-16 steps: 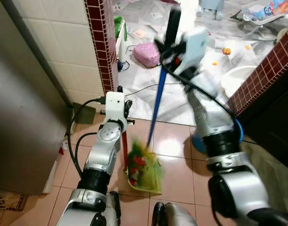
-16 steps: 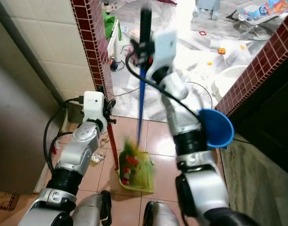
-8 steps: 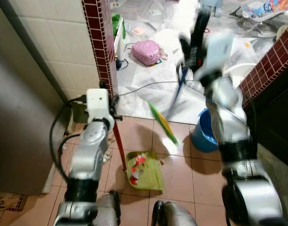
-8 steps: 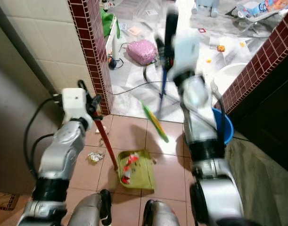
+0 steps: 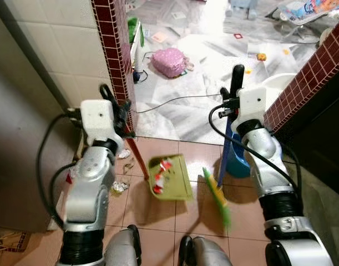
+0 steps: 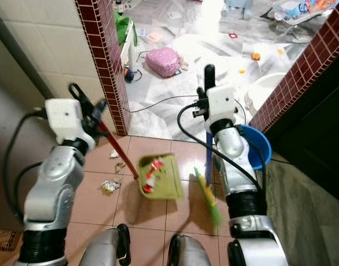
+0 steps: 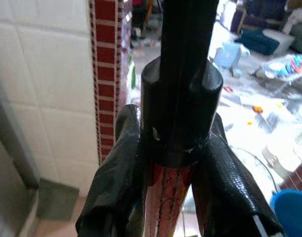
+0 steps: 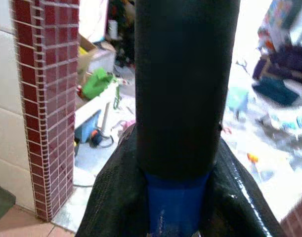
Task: Sweep floor
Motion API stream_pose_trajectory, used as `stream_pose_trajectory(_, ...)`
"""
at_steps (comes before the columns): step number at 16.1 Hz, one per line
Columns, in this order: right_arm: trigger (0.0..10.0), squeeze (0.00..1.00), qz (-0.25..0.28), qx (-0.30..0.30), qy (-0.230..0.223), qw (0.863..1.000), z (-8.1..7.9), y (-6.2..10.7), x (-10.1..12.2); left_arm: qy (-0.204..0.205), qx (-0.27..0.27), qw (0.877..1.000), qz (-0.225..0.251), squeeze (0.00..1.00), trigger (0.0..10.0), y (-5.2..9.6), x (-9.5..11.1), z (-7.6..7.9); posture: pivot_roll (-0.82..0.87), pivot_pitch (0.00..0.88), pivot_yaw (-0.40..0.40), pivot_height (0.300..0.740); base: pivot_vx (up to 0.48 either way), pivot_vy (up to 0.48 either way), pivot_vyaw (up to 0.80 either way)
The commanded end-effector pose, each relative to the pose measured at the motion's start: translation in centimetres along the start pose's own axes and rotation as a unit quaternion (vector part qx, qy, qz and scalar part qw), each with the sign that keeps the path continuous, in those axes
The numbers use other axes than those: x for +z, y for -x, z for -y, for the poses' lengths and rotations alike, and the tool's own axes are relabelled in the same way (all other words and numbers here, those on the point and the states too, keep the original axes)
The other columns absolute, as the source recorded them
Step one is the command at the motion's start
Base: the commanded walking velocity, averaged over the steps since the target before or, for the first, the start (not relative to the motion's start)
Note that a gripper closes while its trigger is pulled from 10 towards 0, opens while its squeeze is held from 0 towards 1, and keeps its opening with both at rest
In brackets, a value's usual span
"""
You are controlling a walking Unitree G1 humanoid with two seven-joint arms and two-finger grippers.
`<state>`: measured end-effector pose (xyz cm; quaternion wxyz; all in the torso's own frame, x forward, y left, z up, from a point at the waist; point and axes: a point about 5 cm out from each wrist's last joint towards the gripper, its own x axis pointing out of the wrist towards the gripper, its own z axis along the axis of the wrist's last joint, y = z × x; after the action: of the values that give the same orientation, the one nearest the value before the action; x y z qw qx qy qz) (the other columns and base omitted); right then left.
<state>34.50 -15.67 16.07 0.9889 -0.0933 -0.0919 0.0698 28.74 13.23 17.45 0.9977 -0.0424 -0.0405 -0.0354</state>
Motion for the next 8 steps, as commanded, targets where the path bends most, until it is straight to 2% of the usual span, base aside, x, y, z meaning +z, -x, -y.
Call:
stream_pose_trajectory(1,10.0,0.00,-0.015,-0.018,-0.034,0.999,0.0,-0.4,-0.2,-0.002,0.010,0.998,0.057,0.00,10.0,0.3,2.7,-0.2,-0.01,0.117,-0.016,0.740,0.000,0.000,0.00)
stream_pose_trajectory(2,10.0,0.00,-0.025,-0.024,-0.064,0.997,-0.2,-0.5,-0.5,-0.004,0.016,0.998,0.066,0.00,10.0,0.3,3.2,-0.4,-0.01,0.117,-0.022,0.740,0.000,0.000,0.00)
stream_pose_trajectory(3,10.0,0.00,-0.028,-0.024,-0.112,0.993,-0.6,-0.8,-0.6,-0.003,0.023,0.997,0.076,0.00,10.0,0.1,3.6,-0.6,0.00,0.117,-0.027,0.740,0.000,0.000,0.00)
stream_pose_trajectory(6,10.0,0.00,-0.020,-0.018,-0.084,0.996,-0.4,-1.2,-0.2,-0.003,0.026,0.997,0.073,0.00,10.0,-0.1,3.4,-0.7,-0.02,0.133,-0.034,0.740,0.000,0.000,0.00)
stream_pose_trajectory(8,10.0,0.00,-0.017,-0.034,-0.083,0.996,0.5,-1.2,0.1,0.001,0.019,0.997,0.071,0.00,10.0,0.0,3.5,-0.3,-0.02,0.125,-0.033,0.740,0.000,0.000,0.00)
